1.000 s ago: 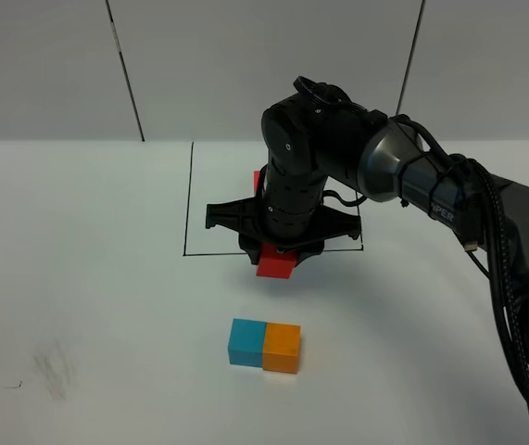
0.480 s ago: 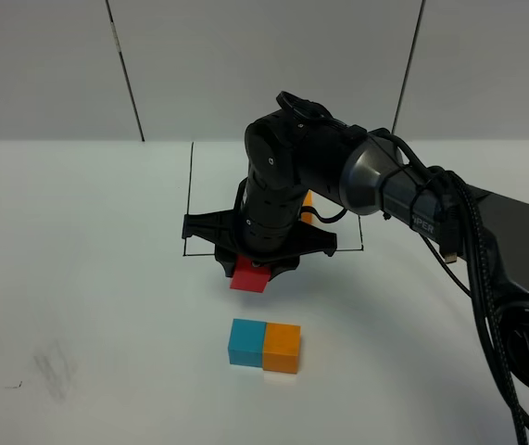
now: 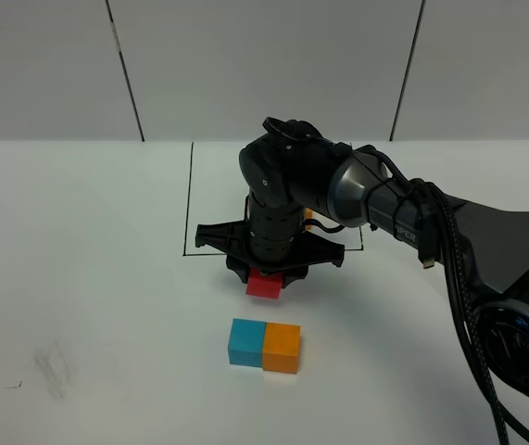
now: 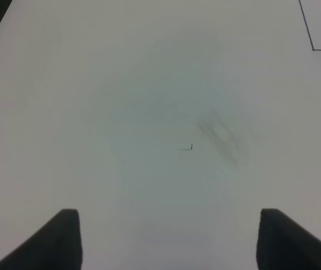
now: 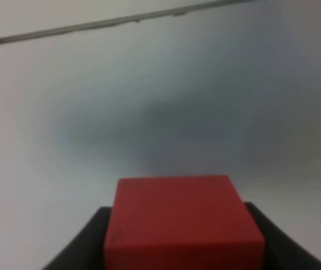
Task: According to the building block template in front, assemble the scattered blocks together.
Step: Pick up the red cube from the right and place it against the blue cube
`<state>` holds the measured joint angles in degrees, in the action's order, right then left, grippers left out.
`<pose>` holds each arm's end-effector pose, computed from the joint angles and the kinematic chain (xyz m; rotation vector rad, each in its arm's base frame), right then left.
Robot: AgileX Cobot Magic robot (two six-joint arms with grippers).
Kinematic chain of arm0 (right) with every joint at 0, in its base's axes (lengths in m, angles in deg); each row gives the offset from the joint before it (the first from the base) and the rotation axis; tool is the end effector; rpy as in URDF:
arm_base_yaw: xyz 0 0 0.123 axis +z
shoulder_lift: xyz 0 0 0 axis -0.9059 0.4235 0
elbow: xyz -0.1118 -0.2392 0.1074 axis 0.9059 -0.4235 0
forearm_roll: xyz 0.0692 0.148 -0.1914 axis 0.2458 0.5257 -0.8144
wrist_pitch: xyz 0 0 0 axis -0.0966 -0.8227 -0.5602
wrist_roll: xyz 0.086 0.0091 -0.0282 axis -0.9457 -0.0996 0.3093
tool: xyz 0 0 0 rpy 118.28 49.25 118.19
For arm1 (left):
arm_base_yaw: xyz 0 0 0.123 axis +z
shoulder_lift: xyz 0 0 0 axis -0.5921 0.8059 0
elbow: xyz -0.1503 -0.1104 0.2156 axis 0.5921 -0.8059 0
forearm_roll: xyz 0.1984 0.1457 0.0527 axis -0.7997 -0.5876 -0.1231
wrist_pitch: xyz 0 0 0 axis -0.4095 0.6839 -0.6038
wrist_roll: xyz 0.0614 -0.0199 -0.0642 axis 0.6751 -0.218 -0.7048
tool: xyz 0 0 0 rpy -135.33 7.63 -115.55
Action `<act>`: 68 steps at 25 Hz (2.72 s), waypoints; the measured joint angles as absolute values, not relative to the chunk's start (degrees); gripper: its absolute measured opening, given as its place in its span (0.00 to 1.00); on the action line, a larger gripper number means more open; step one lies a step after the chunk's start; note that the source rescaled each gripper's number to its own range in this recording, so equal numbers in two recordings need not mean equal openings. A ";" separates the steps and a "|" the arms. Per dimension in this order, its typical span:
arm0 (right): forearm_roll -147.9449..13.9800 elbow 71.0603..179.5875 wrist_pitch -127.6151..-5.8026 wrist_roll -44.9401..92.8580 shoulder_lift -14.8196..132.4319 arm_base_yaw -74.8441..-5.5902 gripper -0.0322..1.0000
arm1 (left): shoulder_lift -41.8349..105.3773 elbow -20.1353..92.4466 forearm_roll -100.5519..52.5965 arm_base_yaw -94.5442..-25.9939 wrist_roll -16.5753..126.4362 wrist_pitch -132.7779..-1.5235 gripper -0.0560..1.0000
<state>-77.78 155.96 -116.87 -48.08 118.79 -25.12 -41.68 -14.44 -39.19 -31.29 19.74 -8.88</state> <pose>0.3774 0.3095 0.1604 0.2091 2.9298 0.1915 -0.0077 0.0017 0.2770 -0.1125 2.0543 0.0779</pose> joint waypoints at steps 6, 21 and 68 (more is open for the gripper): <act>-79.23 155.96 -117.75 -49.63 118.79 -23.77 0.03 | -41.68 -14.44 -39.19 -31.29 19.74 -8.88 0.70; -76.93 155.96 -118.01 -49.30 118.79 -22.44 0.03 | -41.68 -14.44 -39.25 -31.29 19.74 -8.88 0.70; -75.69 155.96 -119.10 -46.73 123.42 -21.80 0.03 | -41.68 -14.44 -43.50 -31.29 19.69 -9.29 0.70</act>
